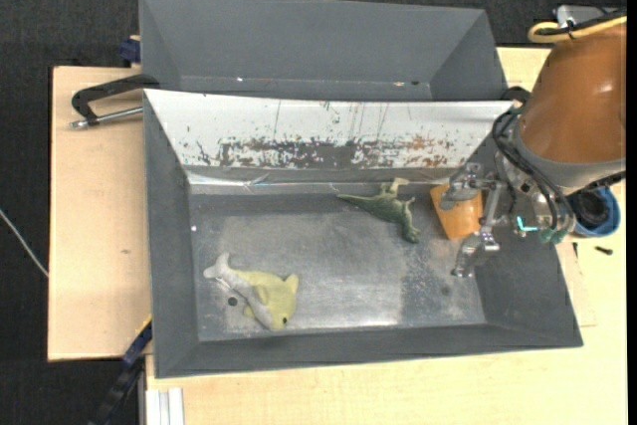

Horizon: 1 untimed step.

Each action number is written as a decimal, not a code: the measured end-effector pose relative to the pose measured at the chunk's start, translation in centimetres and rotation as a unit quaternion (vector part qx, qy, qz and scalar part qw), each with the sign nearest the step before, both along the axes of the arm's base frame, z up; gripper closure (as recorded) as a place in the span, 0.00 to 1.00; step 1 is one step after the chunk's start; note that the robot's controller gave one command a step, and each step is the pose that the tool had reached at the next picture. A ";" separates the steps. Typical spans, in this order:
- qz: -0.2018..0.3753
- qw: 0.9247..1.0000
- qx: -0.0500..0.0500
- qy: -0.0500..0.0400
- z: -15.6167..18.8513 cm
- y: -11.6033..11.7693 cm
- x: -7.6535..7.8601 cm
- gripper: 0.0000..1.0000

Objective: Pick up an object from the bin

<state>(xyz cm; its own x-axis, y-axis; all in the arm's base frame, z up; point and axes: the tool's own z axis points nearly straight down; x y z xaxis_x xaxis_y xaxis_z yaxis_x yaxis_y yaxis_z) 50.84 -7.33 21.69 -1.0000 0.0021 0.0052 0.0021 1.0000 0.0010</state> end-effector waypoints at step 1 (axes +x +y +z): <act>0.211 0.977 0.000 -0.006 -12.4 0.2 6.3 0.00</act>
Offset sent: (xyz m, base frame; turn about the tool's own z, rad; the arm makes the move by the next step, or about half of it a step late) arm 0.0673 0.0003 -0.1469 -0.4468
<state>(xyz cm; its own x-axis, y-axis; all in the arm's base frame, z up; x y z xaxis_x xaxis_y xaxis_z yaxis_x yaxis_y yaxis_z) 57.13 -7.12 9.27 -0.9118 -0.4106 -0.0073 -0.4106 0.9118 -0.0016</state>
